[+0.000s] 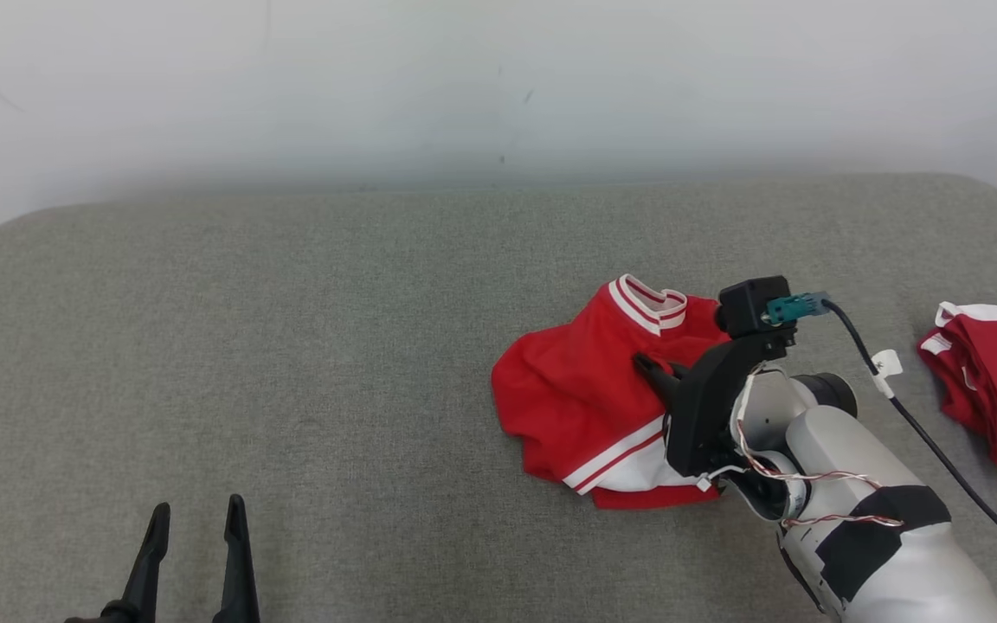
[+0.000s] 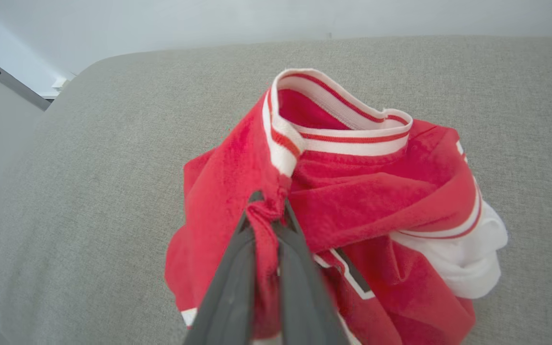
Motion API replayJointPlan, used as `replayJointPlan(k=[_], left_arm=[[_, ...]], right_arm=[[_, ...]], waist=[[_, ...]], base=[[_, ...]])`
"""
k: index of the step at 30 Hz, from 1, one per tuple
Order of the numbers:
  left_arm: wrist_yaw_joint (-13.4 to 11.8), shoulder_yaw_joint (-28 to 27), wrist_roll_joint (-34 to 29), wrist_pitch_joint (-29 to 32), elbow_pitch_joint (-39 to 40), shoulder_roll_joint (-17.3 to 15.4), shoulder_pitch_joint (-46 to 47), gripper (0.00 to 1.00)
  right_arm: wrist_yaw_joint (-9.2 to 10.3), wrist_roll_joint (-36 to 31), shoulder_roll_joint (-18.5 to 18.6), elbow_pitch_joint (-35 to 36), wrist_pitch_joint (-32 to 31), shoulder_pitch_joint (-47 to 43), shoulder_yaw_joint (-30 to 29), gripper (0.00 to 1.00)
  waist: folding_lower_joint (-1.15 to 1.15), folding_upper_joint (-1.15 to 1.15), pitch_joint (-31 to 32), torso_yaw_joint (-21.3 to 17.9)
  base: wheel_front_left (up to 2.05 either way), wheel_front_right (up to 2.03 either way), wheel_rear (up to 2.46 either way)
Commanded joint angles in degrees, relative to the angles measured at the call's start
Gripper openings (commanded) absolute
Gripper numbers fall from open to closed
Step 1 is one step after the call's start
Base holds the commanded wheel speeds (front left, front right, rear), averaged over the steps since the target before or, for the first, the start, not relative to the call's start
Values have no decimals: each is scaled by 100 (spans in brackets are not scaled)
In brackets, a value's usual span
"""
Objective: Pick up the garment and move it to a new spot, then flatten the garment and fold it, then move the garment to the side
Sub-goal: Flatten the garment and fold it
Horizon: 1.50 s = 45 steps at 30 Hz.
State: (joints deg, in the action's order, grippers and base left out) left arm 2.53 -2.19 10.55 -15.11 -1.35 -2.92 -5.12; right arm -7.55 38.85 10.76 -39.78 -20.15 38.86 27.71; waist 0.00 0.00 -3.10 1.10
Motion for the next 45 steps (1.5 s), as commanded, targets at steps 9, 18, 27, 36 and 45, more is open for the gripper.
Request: replayJointPlan(k=[9,18,27,36,45], left_arm=[[-63,-41,76,-4,67,3,-99,100],[-104,42,93,-4,65,4,64,100],[-125,122,121,-4,63,2,142,100],[-163,57,148,-4,109,3,51,100],[-194,97,160,-4,115,1,110,100]], right_arm=[[14,552,-249,369,134,505,549,0],[14,1240,-778,543,908,2123,817,0],[14,3030,-785,883,2742,3470,1278,0],[14,3630,-779,-931,2894,3135,1736,0],[14,3582,-185,-1636,2880,2141,1782,0]], waist=[[0,0,77,-83],[0,0,-80,-12],[0,0,-151,182],[0,0,-160,56],[0,0,-207,-244]], base=[[0,0,0],[0,0,0],[0,0,0],[0,0,0],[0,0,0]])
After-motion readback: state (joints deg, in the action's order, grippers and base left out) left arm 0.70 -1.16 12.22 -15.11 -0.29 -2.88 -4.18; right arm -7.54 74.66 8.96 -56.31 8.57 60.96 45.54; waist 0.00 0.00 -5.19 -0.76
